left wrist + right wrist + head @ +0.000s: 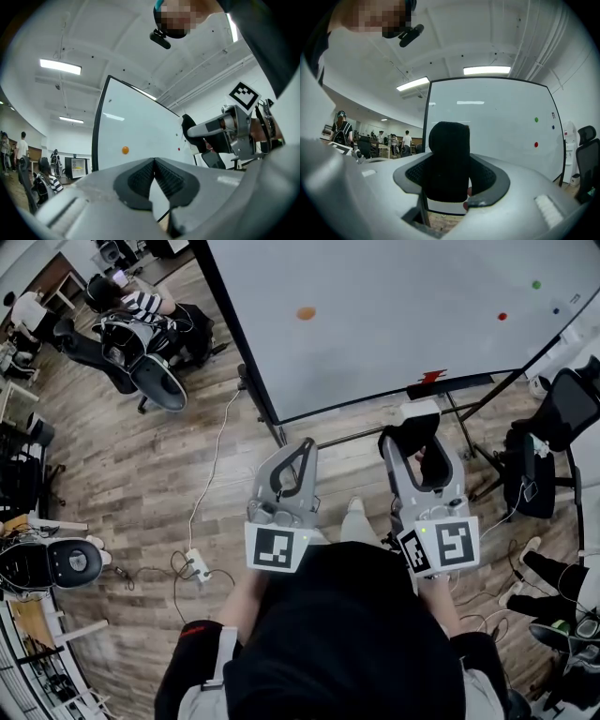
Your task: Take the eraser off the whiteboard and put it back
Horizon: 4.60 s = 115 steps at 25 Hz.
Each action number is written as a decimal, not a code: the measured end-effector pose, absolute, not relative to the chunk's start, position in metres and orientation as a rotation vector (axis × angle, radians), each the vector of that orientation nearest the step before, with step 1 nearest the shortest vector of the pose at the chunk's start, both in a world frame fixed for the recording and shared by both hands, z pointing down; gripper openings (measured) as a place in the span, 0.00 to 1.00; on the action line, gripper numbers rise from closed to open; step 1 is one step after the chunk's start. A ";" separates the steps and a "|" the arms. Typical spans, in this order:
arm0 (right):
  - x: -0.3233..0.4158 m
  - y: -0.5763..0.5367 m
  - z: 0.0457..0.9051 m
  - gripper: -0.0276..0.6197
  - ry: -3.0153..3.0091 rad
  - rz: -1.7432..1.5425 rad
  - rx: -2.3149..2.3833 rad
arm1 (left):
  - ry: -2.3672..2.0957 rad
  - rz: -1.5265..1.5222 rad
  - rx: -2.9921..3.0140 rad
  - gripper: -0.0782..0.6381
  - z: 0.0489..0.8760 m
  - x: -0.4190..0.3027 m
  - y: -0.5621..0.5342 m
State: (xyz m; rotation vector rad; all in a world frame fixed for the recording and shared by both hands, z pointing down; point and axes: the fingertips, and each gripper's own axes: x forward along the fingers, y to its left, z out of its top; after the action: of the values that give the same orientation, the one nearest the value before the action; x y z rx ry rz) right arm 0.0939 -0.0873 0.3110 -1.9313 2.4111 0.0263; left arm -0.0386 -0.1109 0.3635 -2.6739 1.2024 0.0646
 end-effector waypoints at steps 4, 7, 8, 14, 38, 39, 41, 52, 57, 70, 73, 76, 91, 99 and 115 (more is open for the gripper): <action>0.090 -0.084 0.327 0.40 2.425 0.004 -1.929 | 1.219 0.057 -2.695 0.11 0.368 -0.040 -0.113; 0.089 -0.082 0.338 0.40 2.430 -0.008 -1.936 | 1.219 0.061 -2.696 0.11 0.369 -0.039 -0.115; 0.090 -0.080 0.341 0.40 2.429 -0.017 -1.935 | 1.218 0.062 -2.698 0.11 0.369 -0.038 -0.114; 0.090 -0.071 0.355 0.40 2.449 -0.029 -1.940 | 1.184 0.068 -2.692 0.11 0.367 -0.033 -0.110; 0.091 -0.060 0.374 0.40 2.475 -0.099 -1.931 | 1.123 0.073 -2.684 0.11 0.363 -0.018 -0.102; 0.091 -0.061 0.374 0.40 2.476 -0.100 -1.929 | 1.125 0.074 -2.684 0.11 0.363 -0.018 -0.102; 0.092 -0.062 0.375 0.40 2.477 -0.104 -1.927 | 1.134 0.075 -2.690 0.11 0.363 -0.017 -0.103; 0.101 -0.084 0.369 0.40 2.497 -0.101 -1.889 | 1.182 0.042 -2.668 0.11 0.365 -0.015 -0.117; 0.113 -0.100 0.359 0.40 2.500 -0.088 -1.876 | 1.230 0.053 -2.667 0.11 0.362 -0.008 -0.128; 0.138 -0.153 0.323 0.40 2.545 0.032 -1.824 | 1.353 0.076 -2.591 0.11 0.353 0.002 -0.156; 0.140 -0.166 0.312 0.40 2.560 0.073 -1.811 | 1.349 0.071 -2.551 0.11 0.348 0.005 -0.162; 0.139 -0.180 0.297 0.40 2.564 0.118 -1.804 | 1.360 0.072 -2.531 0.11 0.345 0.005 -0.168; 0.139 -0.240 0.232 0.40 2.533 0.248 -1.783 | 1.477 0.108 -2.529 0.11 0.344 0.003 -0.185; 0.138 -0.268 0.210 0.40 2.523 0.263 -1.780 | 1.508 0.114 -2.502 0.11 0.339 -0.003 -0.195; 0.139 -0.314 0.198 0.40 2.492 0.289 -1.825 | 1.587 0.114 -2.438 0.11 0.343 -0.015 -0.219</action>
State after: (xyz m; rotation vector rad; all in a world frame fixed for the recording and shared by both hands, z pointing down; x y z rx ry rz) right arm 0.1389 -0.3142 0.1977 -1.8249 2.4918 0.2894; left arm -0.0152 -0.2188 0.3434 -2.4376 1.5868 0.1142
